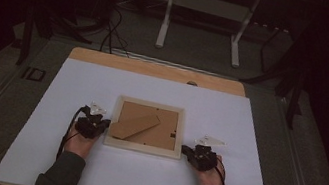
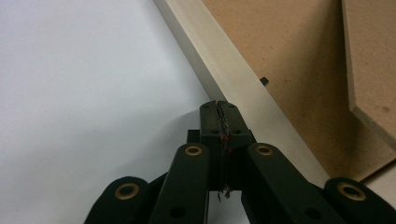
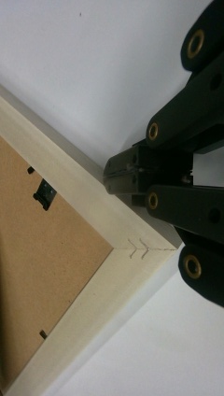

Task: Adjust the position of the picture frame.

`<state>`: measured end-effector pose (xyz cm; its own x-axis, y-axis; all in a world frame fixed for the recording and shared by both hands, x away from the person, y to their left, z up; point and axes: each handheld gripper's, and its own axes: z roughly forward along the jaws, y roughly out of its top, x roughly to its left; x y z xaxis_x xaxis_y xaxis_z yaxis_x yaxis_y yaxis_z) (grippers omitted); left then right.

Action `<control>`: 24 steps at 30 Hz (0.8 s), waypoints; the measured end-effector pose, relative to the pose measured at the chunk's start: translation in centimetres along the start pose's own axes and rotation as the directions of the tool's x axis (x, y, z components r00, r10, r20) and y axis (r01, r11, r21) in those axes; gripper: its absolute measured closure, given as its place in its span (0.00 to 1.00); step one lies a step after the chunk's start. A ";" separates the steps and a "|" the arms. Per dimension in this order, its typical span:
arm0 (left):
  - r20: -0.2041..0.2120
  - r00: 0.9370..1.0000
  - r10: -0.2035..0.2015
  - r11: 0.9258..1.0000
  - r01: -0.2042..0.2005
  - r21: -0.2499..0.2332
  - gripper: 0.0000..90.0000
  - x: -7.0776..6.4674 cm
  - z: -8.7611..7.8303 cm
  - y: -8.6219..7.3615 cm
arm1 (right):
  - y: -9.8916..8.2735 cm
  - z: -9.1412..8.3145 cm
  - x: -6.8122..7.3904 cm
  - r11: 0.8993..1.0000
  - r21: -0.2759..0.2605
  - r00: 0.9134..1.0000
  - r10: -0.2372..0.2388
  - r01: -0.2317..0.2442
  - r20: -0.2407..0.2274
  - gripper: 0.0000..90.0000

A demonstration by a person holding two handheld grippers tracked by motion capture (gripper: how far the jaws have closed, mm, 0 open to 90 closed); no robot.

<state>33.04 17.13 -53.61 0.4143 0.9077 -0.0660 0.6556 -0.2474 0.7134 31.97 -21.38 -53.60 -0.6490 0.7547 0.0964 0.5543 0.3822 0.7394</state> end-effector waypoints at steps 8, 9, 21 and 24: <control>-0.008 1.000 -0.014 1.000 0.014 0.000 1.00 -0.1 0.0 0.0 | 0.2 0.3 -0.2 1.000 -0.005 1.000 0.014 -0.014 0.000 1.00; -0.009 1.000 -0.013 1.000 0.013 0.001 1.00 -0.1 0.0 0.0 | 0.3 0.3 -0.3 1.000 -0.004 1.000 0.014 -0.014 -0.002 1.00; 0.001 0.999 -0.046 0.999 0.046 -0.014 1.00 -0.4 -0.4 -0.7 | 1.0 1.0 -0.9 0.999 -0.004 0.999 0.035 -0.035 0.008 1.00; 0.003 0.999 -0.042 0.999 0.042 -0.011 1.00 -0.5 -0.4 -0.6 | 1.2 1.1 -1.2 0.999 -0.002 0.999 0.042 -0.042 0.015 1.00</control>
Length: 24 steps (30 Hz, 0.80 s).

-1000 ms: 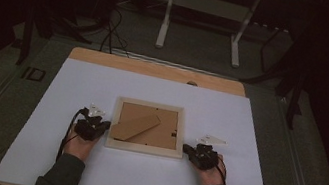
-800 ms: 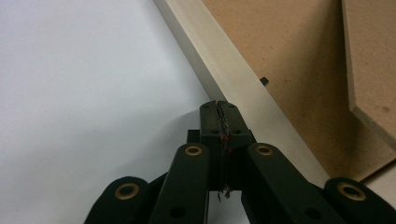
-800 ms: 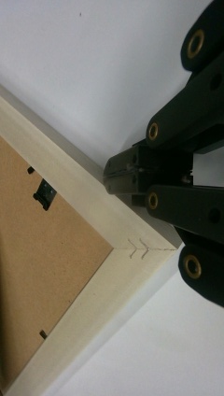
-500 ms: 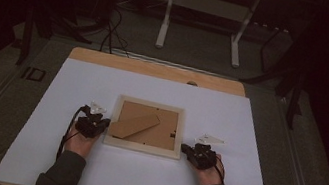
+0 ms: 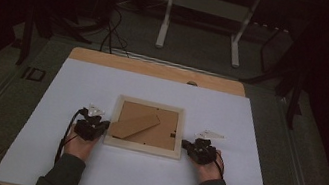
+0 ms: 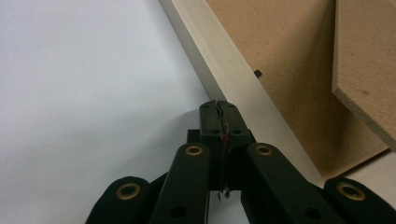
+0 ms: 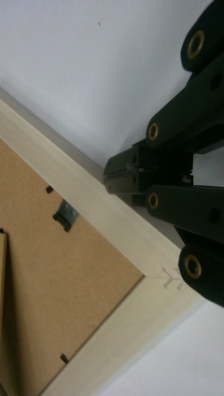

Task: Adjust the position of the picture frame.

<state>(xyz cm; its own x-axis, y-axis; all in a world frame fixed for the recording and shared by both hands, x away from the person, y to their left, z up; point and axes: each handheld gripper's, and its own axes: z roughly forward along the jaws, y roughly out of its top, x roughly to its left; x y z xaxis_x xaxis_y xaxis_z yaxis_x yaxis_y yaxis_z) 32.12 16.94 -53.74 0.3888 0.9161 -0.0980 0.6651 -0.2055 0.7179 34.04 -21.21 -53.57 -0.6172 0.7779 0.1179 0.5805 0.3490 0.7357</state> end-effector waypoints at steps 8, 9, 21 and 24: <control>0.005 1.000 0.003 1.000 -0.003 -0.002 1.00 -0.4 0.2 0.1 | 0.4 0.2 -0.8 1.000 -0.002 1.000 0.013 -0.013 0.008 1.00; 0.007 1.000 0.004 1.000 -0.004 -0.004 1.00 -0.5 0.2 0.1 | 0.4 0.2 -0.9 1.000 -0.003 1.000 0.019 -0.019 0.010 1.00; 0.010 1.000 0.005 1.000 -0.005 -0.011 1.00 -0.5 0.3 0.1 | 0.2 0.2 -1.3 1.000 -0.014 1.000 0.020 -0.020 0.005 1.00; 0.000 1.000 0.011 1.000 -0.011 -0.016 0.98 -0.4 0.3 0.1 | 0.0 0.2 -1.1 1.000 -0.030 1.000 0.008 -0.007 0.018 0.99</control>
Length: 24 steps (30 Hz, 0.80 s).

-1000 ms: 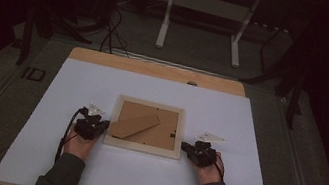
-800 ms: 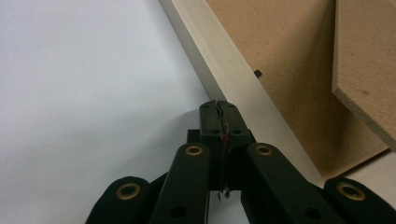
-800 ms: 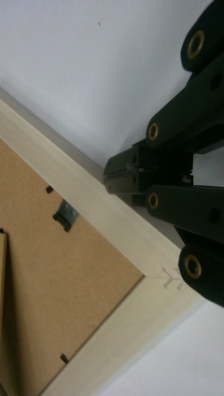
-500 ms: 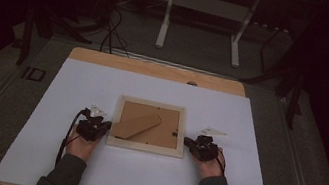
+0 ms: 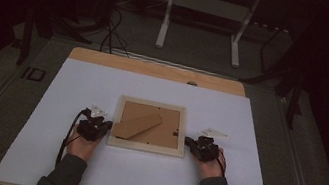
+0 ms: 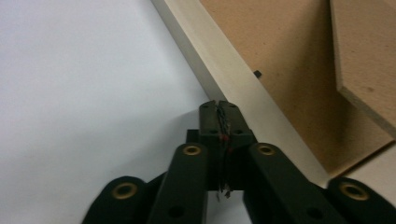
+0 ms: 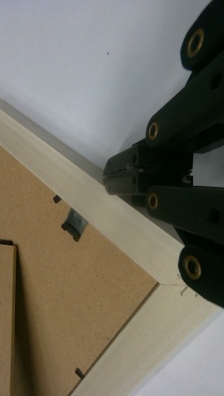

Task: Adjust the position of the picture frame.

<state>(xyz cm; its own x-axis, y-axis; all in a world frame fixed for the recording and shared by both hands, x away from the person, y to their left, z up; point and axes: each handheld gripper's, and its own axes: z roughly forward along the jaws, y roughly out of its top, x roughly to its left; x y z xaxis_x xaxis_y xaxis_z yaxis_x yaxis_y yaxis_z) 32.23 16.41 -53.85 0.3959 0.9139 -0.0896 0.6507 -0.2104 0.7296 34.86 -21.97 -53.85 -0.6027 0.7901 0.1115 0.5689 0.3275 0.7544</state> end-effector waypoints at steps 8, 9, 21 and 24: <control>0.003 1.000 -0.006 1.000 0.006 -0.007 0.91 0.5 -0.3 0.1 | 0.2 -1.1 0.0 0.999 -0.046 0.999 -0.025 0.026 0.035 0.96; 0.003 1.000 -0.006 1.000 0.006 -0.007 0.90 0.5 -0.3 0.1 | 0.2 -1.1 0.0 0.999 -0.046 0.999 -0.025 0.026 0.035 0.96; 0.059 0.996 -0.072 0.997 0.074 -0.037 0.83 1.6 -1.8 1.0 | 0.2 -2.2 -0.4 0.997 -0.070 0.999 -0.021 0.023 0.029 0.92; 0.058 0.996 -0.071 0.996 0.074 -0.044 0.82 1.6 -2.1 1.1 | 0.3 -2.3 -0.3 0.997 -0.073 0.999 -0.022 0.024 0.026 0.92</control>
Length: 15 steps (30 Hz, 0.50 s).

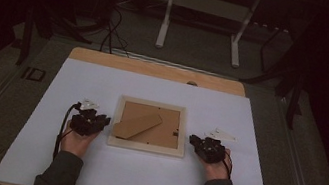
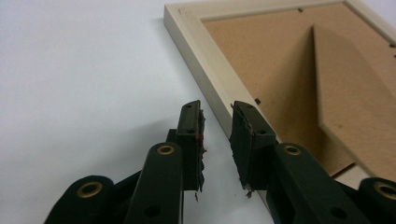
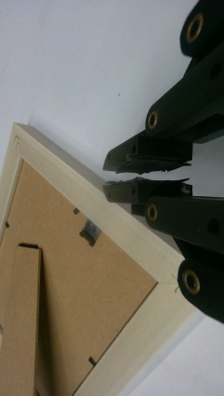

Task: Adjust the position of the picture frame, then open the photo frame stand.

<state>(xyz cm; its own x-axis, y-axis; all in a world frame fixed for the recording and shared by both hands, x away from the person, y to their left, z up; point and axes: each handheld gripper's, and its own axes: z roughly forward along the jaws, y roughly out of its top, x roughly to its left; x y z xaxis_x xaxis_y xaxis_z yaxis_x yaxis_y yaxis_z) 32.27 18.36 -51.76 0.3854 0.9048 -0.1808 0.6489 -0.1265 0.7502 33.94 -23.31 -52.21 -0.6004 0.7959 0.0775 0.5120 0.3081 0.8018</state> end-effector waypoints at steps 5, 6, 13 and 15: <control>0.025 0.999 0.024 0.999 -0.024 -0.038 0.76 -0.4 -1.1 1.2 | 0.1 -0.3 -0.1 1.000 -0.011 1.000 0.006 -0.006 0.002 0.89; 0.032 0.999 0.026 0.999 -0.025 -0.044 0.76 -0.4 -1.3 1.4 | 0.1 -0.4 -0.1 1.000 -0.012 1.000 0.008 -0.008 0.002 0.88; 0.103 0.994 0.025 0.997 -0.018 -0.077 0.67 -1.1 -1.6 2.6 | 0.1 -0.6 -0.2 1.000 -0.021 1.000 0.017 -0.017 -0.001 0.85; 0.113 0.993 0.026 0.997 -0.018 -0.076 0.64 -1.3 -1.6 2.7 | 0.1 -0.6 -0.1 1.000 -0.022 1.000 0.014 -0.014 -0.001 0.85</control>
<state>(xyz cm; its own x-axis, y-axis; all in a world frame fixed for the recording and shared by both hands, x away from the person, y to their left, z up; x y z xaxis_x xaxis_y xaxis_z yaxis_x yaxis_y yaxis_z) 32.48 17.53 -48.53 0.4742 0.8494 -0.2316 0.5900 -0.1113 0.7997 33.69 -23.72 -51.73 -0.5936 0.7998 0.0891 0.5068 0.2855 0.8134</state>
